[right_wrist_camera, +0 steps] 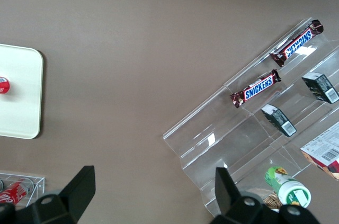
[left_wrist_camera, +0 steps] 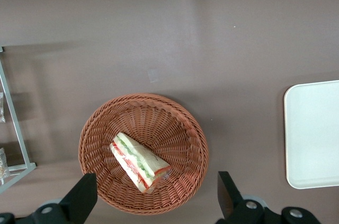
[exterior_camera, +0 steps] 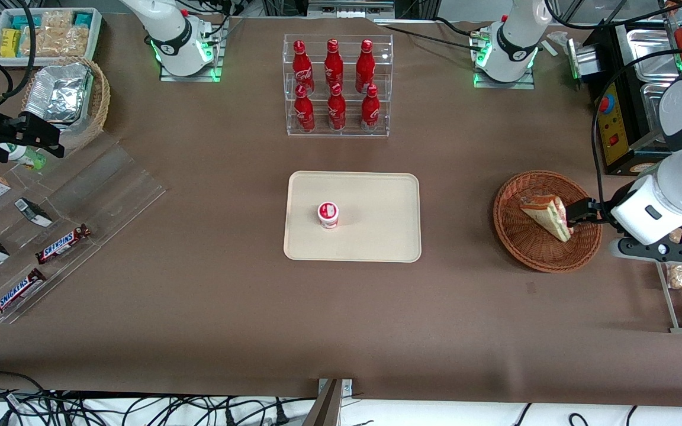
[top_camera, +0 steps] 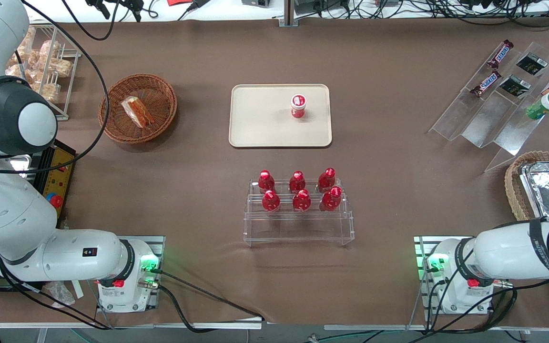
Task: Place sandwich from basket to tray
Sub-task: 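Lower the open left gripper over the sandwich in the wicker basket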
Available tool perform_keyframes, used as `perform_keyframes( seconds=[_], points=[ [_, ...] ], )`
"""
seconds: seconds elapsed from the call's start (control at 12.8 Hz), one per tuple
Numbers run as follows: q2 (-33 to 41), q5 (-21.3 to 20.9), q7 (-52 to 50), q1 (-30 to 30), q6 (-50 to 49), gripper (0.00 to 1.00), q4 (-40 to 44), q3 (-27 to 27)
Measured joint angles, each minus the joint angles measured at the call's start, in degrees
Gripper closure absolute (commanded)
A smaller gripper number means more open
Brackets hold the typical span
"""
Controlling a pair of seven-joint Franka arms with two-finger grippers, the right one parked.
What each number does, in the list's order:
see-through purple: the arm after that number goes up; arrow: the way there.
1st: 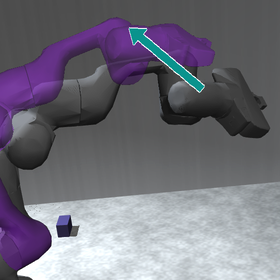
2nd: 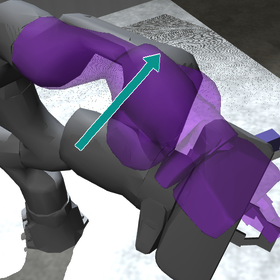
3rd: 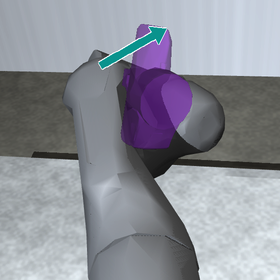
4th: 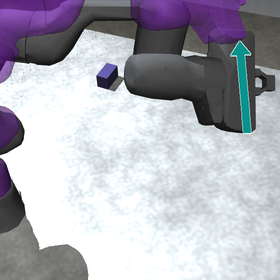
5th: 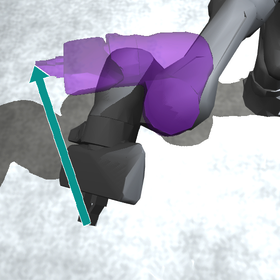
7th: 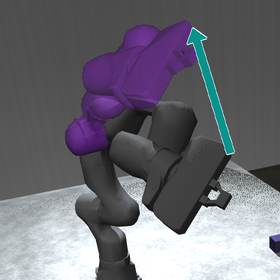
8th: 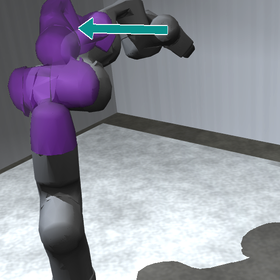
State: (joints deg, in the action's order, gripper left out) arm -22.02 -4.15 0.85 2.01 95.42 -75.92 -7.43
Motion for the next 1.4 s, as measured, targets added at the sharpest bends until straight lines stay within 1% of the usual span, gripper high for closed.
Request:
perform_keyframes(
  seconds=[0.55, 0.7, 0.94, 1.17, 1.4],
  points=[
    [-0.48, 0.0, -0.57, -0.12, -0.05, 0.0, -0.12, 0.05],
    [-0.85, 0.0, -2.35, 0.02, -0.16, 0.0, -0.23, 0.44],
    [-1.74, 0.0, -8.51, 1.09, -0.35, 0.0, -0.59, 0.81],
    [-2.62, -0.01, -19.86, 1.88, -0.42, 0.0, -1.8, 1.19],
    [-3.99, -2.54, -30.53, 2.23, 0.65, 0.0, -4.61, 1.28]
  ],
)
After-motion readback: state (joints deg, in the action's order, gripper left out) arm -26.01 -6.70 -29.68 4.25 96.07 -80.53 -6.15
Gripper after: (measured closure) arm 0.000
